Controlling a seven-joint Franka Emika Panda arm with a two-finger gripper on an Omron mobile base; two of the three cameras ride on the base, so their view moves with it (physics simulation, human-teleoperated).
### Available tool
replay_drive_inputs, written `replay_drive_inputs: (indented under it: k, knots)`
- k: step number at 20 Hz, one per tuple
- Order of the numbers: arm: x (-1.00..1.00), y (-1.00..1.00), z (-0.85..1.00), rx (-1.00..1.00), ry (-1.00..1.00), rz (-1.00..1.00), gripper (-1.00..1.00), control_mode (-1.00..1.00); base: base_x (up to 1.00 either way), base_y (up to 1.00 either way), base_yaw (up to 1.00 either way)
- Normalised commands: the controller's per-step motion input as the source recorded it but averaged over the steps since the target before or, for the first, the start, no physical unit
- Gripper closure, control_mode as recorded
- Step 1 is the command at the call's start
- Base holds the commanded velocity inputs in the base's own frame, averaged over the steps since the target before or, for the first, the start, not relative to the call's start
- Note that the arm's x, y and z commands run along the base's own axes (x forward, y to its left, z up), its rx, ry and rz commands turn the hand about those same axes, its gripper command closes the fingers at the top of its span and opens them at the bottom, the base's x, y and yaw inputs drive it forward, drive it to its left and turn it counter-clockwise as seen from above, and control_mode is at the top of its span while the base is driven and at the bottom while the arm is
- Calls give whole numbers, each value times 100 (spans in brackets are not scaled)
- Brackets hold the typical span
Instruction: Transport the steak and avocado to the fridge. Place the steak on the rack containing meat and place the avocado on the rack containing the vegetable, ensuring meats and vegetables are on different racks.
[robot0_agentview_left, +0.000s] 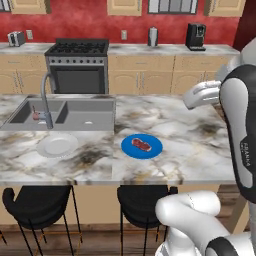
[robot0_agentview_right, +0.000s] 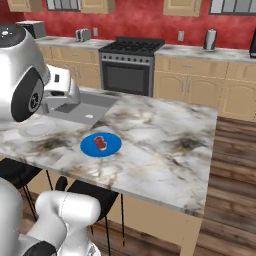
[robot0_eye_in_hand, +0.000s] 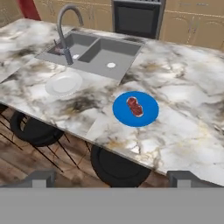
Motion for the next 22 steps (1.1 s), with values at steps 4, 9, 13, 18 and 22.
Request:
replay_drive_inputs:
  k: [4, 9, 13, 18, 22]
  knots:
    - [97, -1, -65, 0, 32, 6, -100, -100, 0, 0, 0]
    - [98, 0, -55, -3, 32, 1, -100, -100, 0, 0, 0]
    - [75, 0, -52, -5, 9, 0, -100, -100, 0, 0, 0]
    - [40, 1, -66, -11, -2, 0, -100, -100, 0, 0, 0]
    - [4, 5, -73, -13, -11, 0, -100, -100, 0, 0, 0]
